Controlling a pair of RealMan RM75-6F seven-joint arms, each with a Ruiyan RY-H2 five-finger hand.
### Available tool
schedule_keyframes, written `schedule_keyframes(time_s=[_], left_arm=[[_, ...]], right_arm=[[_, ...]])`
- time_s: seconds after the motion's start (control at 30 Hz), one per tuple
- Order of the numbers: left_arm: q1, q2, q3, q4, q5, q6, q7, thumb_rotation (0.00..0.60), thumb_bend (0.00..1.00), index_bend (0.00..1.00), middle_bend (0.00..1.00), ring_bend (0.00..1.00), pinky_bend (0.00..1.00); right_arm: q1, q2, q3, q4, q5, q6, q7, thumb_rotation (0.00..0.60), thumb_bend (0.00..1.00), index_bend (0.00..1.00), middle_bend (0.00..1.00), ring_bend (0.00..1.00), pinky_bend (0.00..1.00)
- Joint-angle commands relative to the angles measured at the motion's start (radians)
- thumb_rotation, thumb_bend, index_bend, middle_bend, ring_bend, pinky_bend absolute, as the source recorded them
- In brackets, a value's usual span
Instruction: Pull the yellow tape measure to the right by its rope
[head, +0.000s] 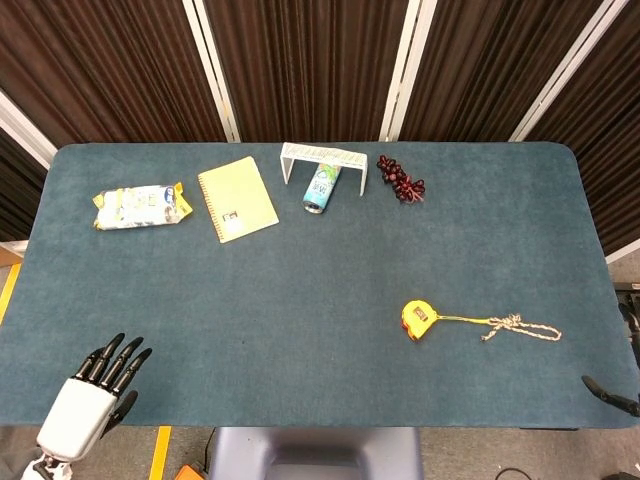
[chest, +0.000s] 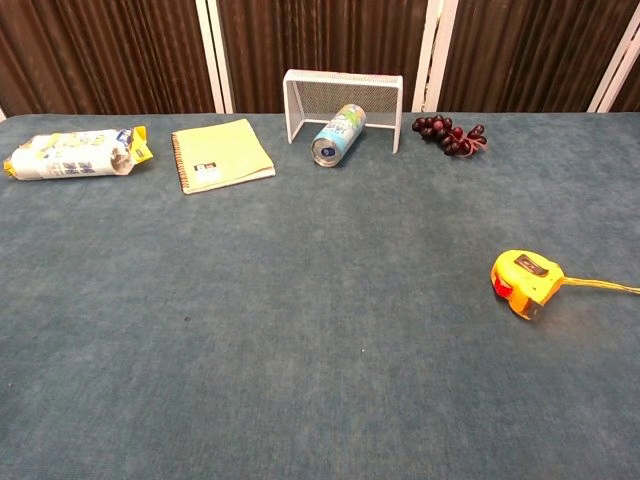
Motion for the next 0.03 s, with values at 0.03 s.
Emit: schedule_keyframes(time_s=[0.03], left_arm=[[0.001,0.003,-0.003,0.000,-0.007,0.000,-0.007,0.600,0.37,0.15,0.12,0.07,0.29]], right_arm=[[-0.005,-0.006,0.003,0.014,-0.022,-0.013,-0.008,0.600,0.00,0.00,0.00,0.00,0.08]])
